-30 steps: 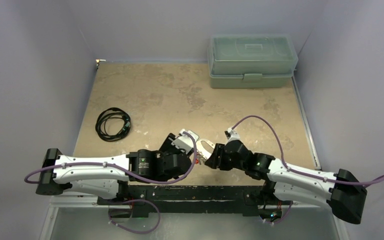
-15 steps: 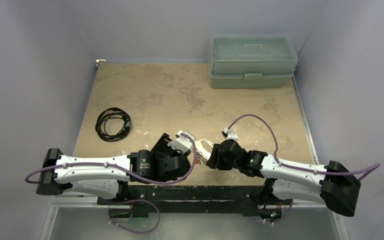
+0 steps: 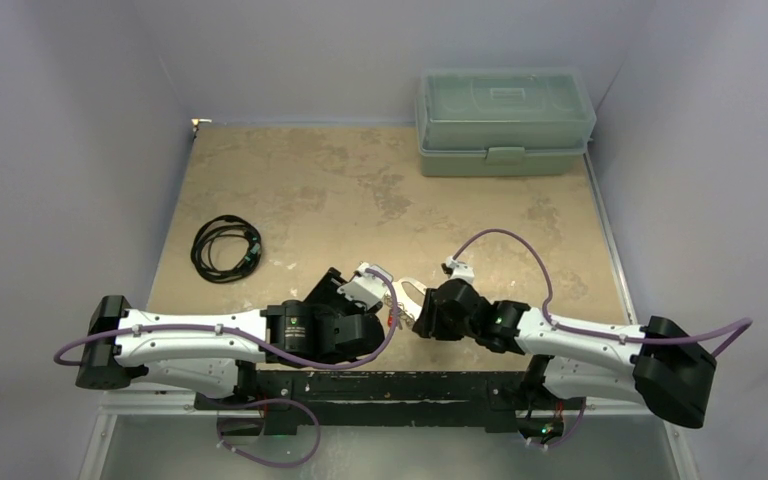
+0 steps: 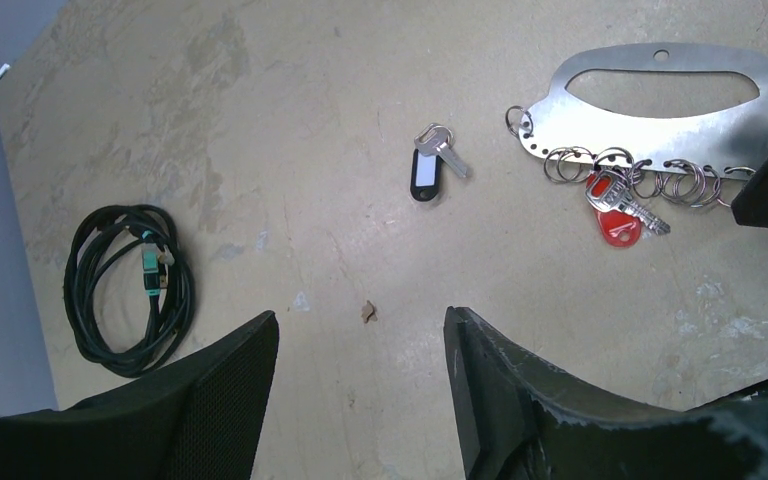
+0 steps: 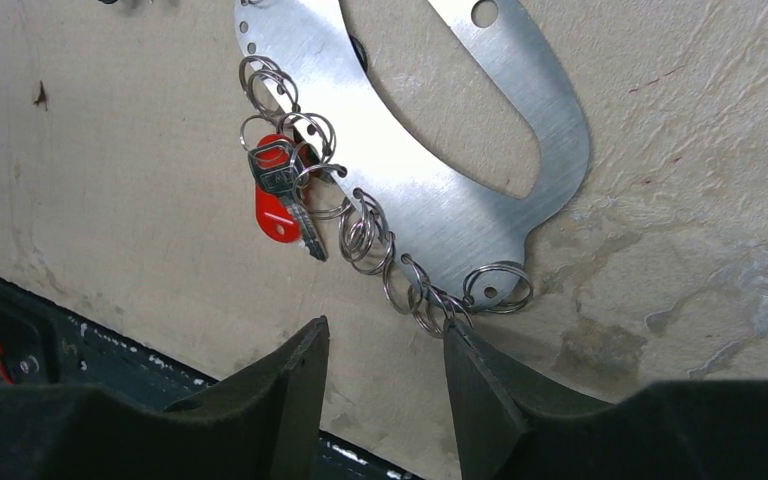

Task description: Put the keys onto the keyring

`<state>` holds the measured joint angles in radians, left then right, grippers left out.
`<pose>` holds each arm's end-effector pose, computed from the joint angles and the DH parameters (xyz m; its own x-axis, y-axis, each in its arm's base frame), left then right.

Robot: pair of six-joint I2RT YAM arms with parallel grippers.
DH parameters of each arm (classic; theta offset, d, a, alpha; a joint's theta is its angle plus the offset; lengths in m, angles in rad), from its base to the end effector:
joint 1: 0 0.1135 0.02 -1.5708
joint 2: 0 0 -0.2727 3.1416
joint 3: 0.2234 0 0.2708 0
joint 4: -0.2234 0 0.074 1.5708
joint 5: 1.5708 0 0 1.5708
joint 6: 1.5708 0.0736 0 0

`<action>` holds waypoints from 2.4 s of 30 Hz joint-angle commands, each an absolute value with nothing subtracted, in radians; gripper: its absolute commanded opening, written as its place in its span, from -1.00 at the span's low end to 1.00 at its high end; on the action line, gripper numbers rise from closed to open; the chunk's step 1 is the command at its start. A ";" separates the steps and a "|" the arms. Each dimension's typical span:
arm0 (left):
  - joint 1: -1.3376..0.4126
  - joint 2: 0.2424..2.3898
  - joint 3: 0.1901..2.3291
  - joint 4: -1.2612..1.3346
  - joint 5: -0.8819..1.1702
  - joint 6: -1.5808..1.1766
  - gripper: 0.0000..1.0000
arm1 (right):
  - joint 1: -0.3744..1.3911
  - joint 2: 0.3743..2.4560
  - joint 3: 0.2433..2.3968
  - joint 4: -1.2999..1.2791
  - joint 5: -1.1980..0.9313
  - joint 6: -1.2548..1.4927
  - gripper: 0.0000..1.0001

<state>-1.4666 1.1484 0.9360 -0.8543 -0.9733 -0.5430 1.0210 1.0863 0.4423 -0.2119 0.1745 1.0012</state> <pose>0.0849 -0.2271 0.2642 -0.3456 0.5102 -0.7876 0.3964 0.8401 0.3702 0.1343 0.1947 0.1336 -0.8698 0.1678 -0.4639 -0.0885 0.8721 0.4813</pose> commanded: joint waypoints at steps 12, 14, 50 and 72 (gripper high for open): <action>-1.466 1.140 0.940 -0.860 -0.998 -0.571 0.18 | 1.026 1.088 0.428 -0.209 0.255 0.988 -0.06; -1.466 1.139 0.939 -0.860 -0.999 -0.571 0.18 | 1.026 1.090 0.426 -0.204 0.254 0.988 -0.10; -1.466 1.137 0.938 -0.853 -0.989 -0.566 0.15 | 1.026 0.979 0.354 -0.126 0.291 0.990 -1.00; -1.466 1.058 0.910 -0.675 -0.794 -0.484 0.08 | 1.026 0.972 0.450 -0.191 0.349 0.865 -1.00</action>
